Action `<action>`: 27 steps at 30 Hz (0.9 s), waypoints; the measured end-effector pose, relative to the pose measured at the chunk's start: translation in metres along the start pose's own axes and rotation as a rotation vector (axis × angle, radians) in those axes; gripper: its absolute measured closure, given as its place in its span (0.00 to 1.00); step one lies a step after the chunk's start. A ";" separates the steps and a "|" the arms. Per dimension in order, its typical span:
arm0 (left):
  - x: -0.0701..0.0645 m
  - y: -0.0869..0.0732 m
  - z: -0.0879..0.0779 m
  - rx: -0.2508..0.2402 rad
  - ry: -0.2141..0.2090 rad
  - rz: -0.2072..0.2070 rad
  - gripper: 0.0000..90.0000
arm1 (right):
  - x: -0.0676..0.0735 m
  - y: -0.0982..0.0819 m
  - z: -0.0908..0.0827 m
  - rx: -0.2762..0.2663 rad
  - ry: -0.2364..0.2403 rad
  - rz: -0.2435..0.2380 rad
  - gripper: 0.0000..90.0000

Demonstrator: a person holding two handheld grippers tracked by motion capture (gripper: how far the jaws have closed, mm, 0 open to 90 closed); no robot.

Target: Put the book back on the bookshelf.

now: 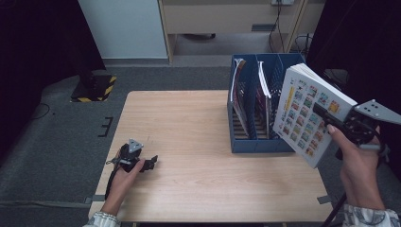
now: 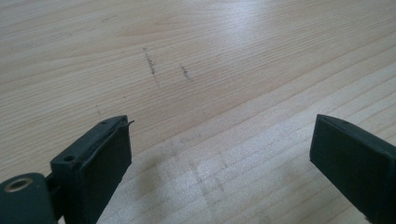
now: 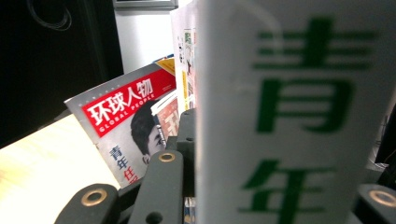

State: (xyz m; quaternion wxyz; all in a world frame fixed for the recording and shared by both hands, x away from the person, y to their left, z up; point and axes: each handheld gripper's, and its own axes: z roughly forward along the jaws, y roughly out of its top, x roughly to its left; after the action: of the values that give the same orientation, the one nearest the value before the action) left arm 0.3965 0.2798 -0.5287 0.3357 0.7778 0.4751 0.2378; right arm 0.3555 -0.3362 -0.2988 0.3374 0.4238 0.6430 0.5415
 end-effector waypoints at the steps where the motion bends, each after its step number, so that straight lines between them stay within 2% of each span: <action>1: 0.000 0.000 0.000 0.000 -0.001 -0.002 0.06 | 0.000 0.000 0.002 0.000 -0.003 0.002 0.82; 7: 0.000 0.000 0.000 -0.002 -0.002 -0.002 0.06 | -0.002 0.001 0.015 0.009 -0.025 0.008 0.82; 27: 0.000 0.000 0.000 -0.004 -0.004 -0.006 0.06 | -0.011 0.024 0.035 0.005 -0.107 0.002 0.82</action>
State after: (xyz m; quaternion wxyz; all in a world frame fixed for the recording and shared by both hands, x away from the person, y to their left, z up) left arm 0.3966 0.2798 -0.5286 0.3389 0.7762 0.4765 0.2360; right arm 0.3956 -0.3309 -0.2822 0.3697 0.4536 0.6248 0.5168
